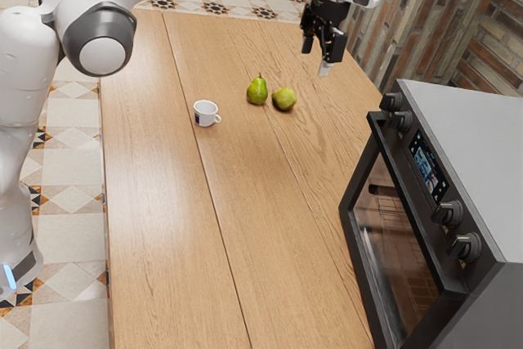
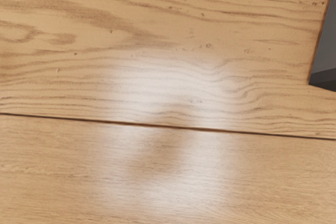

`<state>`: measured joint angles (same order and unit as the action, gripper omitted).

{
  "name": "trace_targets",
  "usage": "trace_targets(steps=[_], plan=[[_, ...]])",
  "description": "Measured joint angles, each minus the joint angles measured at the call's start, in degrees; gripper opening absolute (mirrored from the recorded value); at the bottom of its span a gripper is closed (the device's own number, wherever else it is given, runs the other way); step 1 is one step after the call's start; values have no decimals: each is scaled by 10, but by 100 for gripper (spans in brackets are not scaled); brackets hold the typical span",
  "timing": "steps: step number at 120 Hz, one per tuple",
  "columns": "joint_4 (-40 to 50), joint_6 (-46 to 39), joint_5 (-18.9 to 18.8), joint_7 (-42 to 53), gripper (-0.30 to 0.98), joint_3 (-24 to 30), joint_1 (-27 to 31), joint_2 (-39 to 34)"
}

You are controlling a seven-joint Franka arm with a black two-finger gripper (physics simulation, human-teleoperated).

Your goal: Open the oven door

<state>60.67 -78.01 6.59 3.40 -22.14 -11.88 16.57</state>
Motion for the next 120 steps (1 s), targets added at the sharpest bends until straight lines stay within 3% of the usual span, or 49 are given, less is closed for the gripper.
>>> trace_targets(steps=[30,38,50,61,82,91,104,120], plan=[[-1,0,0,1,69,-1,0,-1],[-16,0,1,5,69,4,-1,-44],[-29,-26,3,97,69,124,3,-92],[-31,-65,6,183,68,189,-12,-79],[-16,-128,-4,313,68,256,-10,-69],[55,-150,-9,358,68,278,-6,-116],[157,-203,-43,414,69,349,13,-160],[155,-258,-103,468,69,383,-32,-117]])
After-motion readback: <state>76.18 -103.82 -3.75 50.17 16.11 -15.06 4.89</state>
